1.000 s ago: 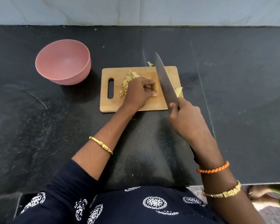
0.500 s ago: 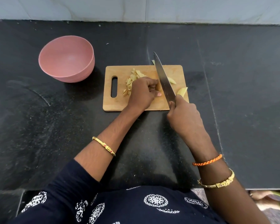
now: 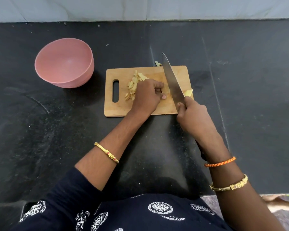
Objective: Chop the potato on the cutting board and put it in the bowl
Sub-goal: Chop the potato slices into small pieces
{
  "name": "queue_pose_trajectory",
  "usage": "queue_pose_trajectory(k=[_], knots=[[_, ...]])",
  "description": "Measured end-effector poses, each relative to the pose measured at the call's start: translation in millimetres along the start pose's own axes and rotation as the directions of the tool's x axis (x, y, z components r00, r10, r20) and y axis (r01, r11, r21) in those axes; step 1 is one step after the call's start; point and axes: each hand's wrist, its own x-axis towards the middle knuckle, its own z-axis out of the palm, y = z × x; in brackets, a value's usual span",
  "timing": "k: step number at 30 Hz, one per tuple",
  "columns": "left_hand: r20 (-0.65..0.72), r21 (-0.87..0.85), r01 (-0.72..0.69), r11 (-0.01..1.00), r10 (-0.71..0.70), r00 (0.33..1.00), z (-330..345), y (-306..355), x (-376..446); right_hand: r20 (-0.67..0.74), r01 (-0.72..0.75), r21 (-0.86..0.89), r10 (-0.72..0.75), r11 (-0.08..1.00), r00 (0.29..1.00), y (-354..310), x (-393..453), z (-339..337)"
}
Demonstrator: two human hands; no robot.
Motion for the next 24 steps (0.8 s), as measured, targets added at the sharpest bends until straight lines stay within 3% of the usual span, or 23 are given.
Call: queue_pose_trajectory(k=[5,24], knots=[[0.027,0.057,0.012,0.998,-0.013,1.000,-1,6,2,-0.059,-0.003,0.099,0.009,0.995,0.998,1,-1,-4],[0.057,0.085,0.109,0.990,-0.114,0.992,-6,18,3,0.032,0.032,-0.031,-0.031,0.999,0.999,-3,14,-1]])
